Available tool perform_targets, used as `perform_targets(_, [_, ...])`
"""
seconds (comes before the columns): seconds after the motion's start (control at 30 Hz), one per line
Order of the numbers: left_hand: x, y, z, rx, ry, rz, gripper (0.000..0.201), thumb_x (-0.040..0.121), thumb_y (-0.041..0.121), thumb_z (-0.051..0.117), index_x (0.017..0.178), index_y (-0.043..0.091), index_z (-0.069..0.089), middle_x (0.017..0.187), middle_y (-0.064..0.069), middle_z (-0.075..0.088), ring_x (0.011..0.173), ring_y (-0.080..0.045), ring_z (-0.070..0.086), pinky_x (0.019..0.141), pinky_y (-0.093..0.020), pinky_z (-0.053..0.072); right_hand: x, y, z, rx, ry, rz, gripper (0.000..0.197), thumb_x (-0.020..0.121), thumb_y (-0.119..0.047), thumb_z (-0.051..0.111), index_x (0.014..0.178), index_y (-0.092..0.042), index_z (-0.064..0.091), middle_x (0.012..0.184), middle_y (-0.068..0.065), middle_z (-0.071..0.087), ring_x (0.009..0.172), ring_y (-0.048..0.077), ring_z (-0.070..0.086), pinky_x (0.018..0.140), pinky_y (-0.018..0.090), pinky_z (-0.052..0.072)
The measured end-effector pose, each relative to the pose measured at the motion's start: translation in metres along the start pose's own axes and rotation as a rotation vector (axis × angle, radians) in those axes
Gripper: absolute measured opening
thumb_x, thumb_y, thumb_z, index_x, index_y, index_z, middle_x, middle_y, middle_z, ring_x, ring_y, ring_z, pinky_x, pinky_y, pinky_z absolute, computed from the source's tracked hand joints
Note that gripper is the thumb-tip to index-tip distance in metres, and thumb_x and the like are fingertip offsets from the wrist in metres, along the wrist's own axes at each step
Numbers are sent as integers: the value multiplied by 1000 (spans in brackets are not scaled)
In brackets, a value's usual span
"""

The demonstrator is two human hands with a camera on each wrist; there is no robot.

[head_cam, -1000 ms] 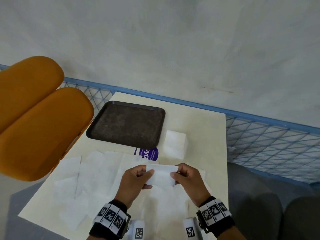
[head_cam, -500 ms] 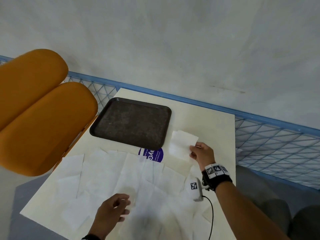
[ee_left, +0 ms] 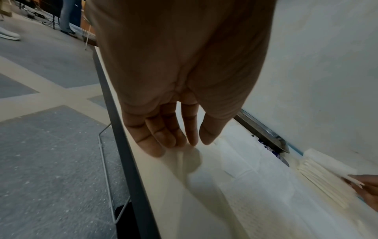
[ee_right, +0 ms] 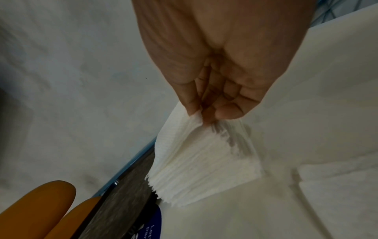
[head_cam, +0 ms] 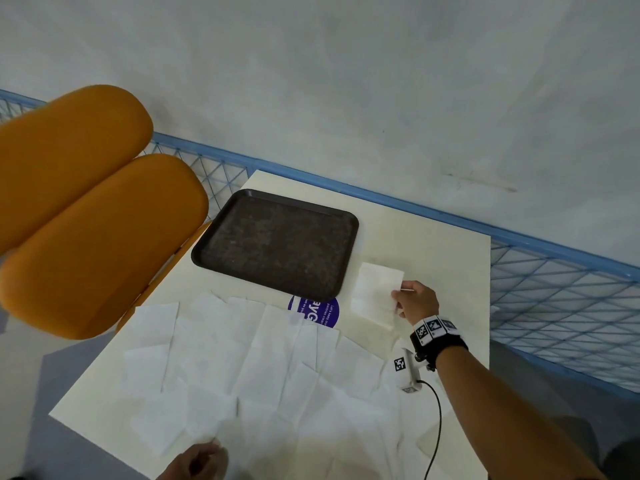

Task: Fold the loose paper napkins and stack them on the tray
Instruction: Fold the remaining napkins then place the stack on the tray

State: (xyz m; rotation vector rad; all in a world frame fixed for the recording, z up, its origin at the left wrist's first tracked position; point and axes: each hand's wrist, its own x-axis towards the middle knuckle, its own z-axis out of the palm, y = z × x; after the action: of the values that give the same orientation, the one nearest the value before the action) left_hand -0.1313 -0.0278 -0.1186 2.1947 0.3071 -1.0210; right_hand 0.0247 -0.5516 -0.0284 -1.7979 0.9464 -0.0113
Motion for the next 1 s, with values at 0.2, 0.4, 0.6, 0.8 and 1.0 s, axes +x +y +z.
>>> perform_targets(0.2, [-16, 47, 14, -154, 314, 20, 39, 42, 59, 72, 74, 37, 71, 74, 14, 74, 79, -17, 70, 83, -28, 52, 12, 11, -1, -44, 38, -27, 17, 70, -35, 71, 87, -35, 68, 90, -2, 76, 87, 23, 73, 85, 46, 60])
perform_targets(0.4, [-34, 65, 15, -66, 331, 11, 23, 77, 21, 85, 76, 39, 71, 82, 8, 74, 82, -12, 68, 73, -21, 46, -9, 15, -5, -60, 75, -74, 18, 80, -26, 63, 95, -26, 73, 88, -1, 77, 88, 24, 72, 89, 44, 57])
perform_targets(0.6, [-47, 78, 18, 43, 258, 60, 6, 86, 42, 75, 86, 42, 68, 88, 15, 72, 89, -8, 66, 75, -23, 45, -70, 41, -4, -128, 40, -138, 13, 87, -17, 62, 95, -21, 72, 91, 1, 75, 90, 23, 70, 86, 32, 52])
perform_targets(0.8, [-53, 114, 38, 66, 151, 160, 9, 89, 48, 68, 89, 39, 68, 90, 18, 72, 86, 4, 64, 71, -14, 42, -150, 83, 17, -555, -359, -268, 27, 85, -25, 66, 112, -25, 67, 100, -7, 67, 98, 16, 64, 86, 23, 45])
perform_targets(1.0, [-52, 147, 39, 105, 81, 253, 6, 91, 35, 66, 91, 40, 64, 91, 20, 68, 89, 3, 62, 71, -8, 39, -176, 95, 30, -1120, -394, -360, 57, 83, -37, 63, 136, -31, 41, 130, 0, 51, 121, 26, 45, 102, 42, 35])
